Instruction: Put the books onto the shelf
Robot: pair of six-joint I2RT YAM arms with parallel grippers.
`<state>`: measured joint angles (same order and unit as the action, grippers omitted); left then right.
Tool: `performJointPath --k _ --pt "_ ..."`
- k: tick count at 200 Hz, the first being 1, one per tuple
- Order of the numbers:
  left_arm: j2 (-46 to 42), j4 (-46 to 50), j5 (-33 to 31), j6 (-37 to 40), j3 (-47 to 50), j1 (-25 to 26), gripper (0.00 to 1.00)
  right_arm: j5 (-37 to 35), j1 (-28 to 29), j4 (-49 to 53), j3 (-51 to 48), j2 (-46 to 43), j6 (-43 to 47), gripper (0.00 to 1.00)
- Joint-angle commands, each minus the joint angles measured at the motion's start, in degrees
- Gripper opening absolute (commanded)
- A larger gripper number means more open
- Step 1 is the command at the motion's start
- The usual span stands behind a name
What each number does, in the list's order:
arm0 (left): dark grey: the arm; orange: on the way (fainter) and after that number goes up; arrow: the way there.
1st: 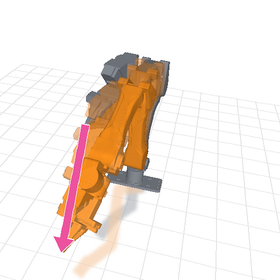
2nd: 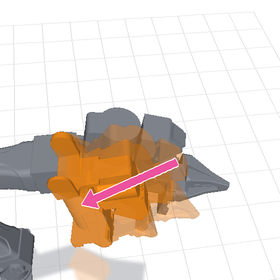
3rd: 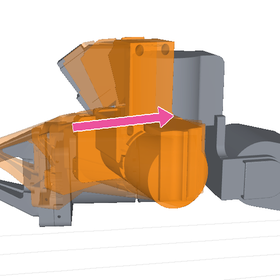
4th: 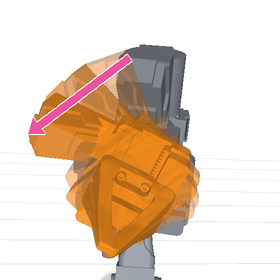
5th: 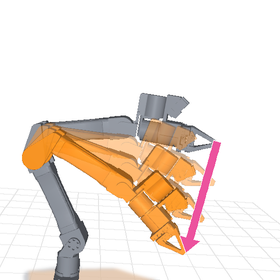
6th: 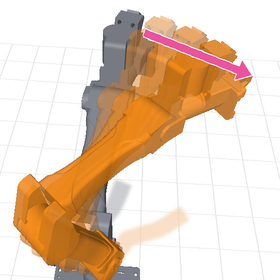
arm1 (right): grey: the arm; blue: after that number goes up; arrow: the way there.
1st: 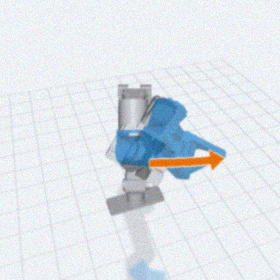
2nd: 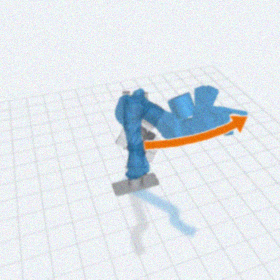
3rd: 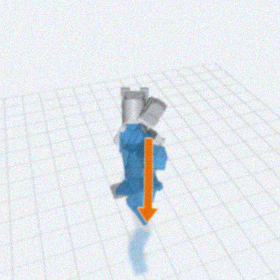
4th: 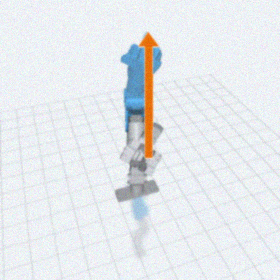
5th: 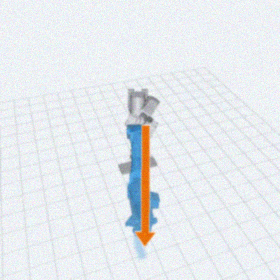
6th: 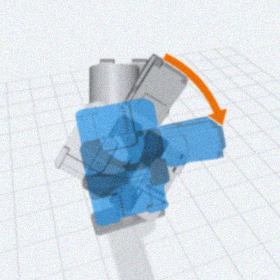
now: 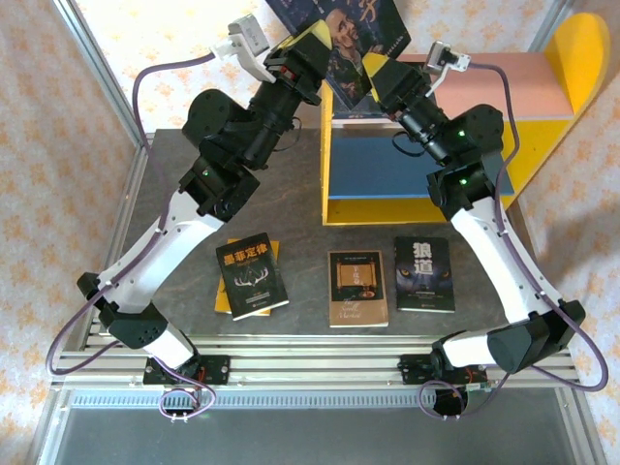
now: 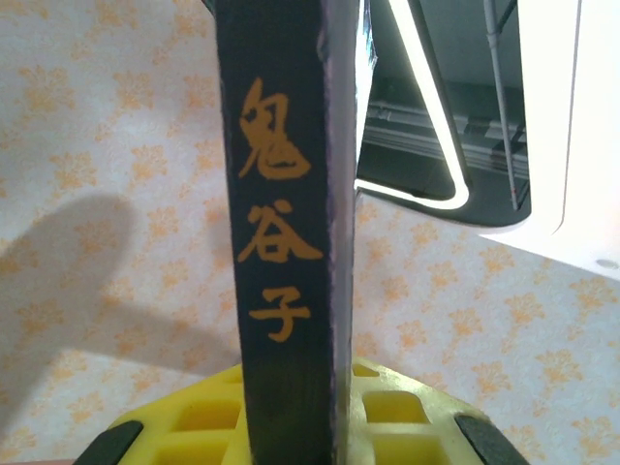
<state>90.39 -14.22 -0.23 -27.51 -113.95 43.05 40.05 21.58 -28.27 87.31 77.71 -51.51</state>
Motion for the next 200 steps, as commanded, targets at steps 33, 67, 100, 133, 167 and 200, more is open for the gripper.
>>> performJointPath --k 33,67,100,133,167,200 --pt "-2.15 -9.41 0.69 -3.08 0.73 -0.76 0.0 -0.47 0.5 -11.19 -0.47 1.18 -5.09 0.6" --pt "-1.99 -9.6 0.56 -3.51 1.47 -1.21 0.0 0.17 0.66 -11.42 -0.34 1.33 -4.7 0.43" --pt "-1.4 -9.83 -0.57 -3.47 2.41 -1.39 0.0 1.52 0.87 -11.55 0.65 1.74 -4.18 0.2" --pt "-0.69 -9.35 -1.7 -3.5 2.79 -1.52 0.0 1.95 0.83 -9.39 1.46 1.15 -2.34 0.11" --pt "-0.69 -7.98 -2.24 -2.9 2.94 -1.98 0.17 2.47 0.85 -5.91 1.77 0.04 1.25 0.08" --pt "-3.27 -8.58 -4.46 -1.05 7.22 -2.24 0.44 3.17 0.69 0.56 2.94 -1.37 6.83 0.06"
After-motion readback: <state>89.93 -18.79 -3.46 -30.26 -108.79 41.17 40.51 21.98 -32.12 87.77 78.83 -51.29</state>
